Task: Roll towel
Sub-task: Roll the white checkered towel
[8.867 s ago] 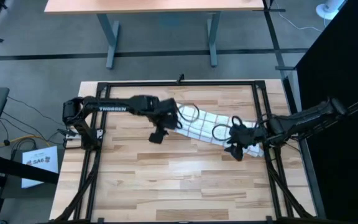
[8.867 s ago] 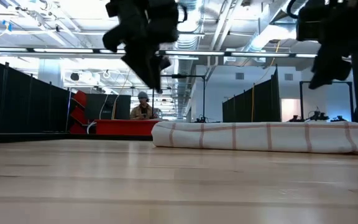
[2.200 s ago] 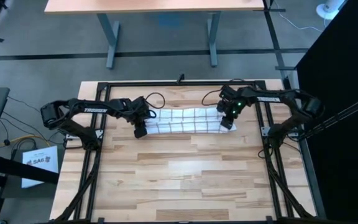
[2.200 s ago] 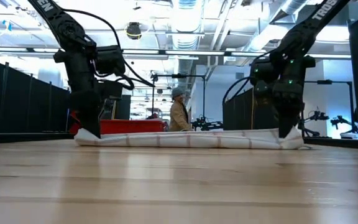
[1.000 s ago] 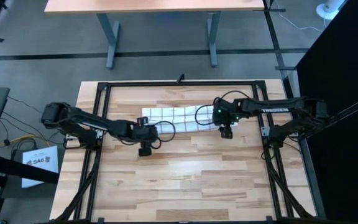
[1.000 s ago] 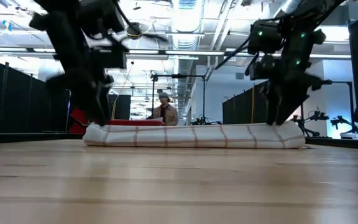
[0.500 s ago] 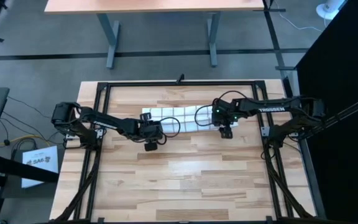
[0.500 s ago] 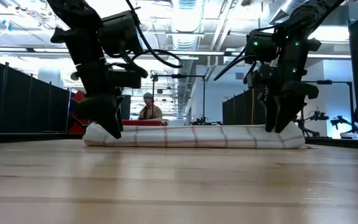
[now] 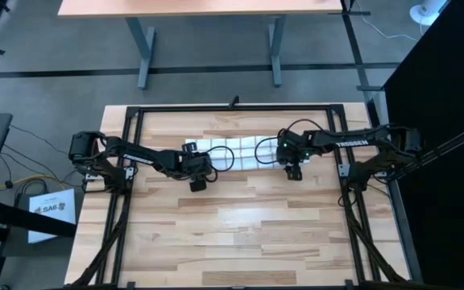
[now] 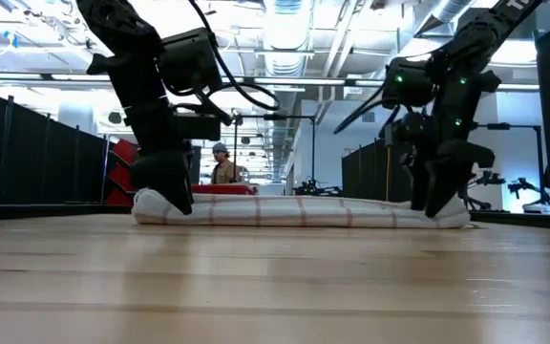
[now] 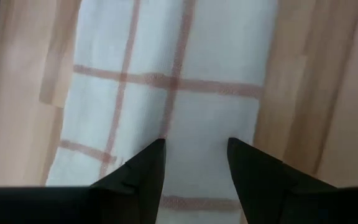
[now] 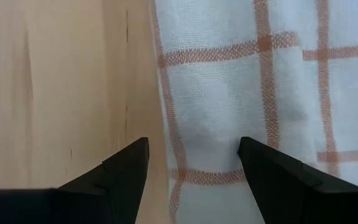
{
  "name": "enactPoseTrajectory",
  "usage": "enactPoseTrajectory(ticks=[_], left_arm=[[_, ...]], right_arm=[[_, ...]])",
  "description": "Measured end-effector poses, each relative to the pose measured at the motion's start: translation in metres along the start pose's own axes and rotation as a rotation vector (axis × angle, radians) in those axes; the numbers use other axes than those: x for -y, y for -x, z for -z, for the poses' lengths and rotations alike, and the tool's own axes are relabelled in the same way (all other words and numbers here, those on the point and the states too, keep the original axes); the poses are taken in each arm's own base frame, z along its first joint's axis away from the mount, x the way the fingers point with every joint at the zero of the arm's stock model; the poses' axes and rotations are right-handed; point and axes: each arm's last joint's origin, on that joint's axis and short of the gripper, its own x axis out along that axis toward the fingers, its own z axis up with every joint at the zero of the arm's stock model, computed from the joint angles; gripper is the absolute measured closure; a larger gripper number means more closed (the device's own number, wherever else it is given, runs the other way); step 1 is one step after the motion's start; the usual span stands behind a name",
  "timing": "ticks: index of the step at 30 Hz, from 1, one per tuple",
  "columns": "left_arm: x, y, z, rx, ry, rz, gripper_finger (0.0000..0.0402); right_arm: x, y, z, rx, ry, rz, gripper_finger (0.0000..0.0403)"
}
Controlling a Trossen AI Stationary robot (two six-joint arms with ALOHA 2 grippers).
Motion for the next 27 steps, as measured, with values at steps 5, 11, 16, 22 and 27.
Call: enactPoseTrajectory(ticks=[5,11,16,22,27], left_arm=[[0.007,0.003,0.004,-0.035,-0.069,0.068,0.0243],[0.015,0.007,0.005,-0.033,-0.161,0.077,0.0243],[0.008,0.004,0.002,-0.013,-0.132,0.017,0.0243],[0.006,-0.001,0.002,-0.021,-0.101,0.011,0.0243],[0.006,-0.002,0.001,-0.015,-0.088,0.002,0.0243]], right_arm=[[-0.001,0.000,-0.001,0.006,-0.036,0.000,0.0162],[0.000,0.000,-0.003,0.030,-0.033,0.008,0.0162],[0.000,-0.003,-0.005,0.044,-0.035,0.012,0.0162],[-0.006,-0.023,-0.007,-0.026,-0.007,-0.018,0.0162],[-0.010,-0.028,-0.010,-0.011,0.017,-0.002,0.0163]])
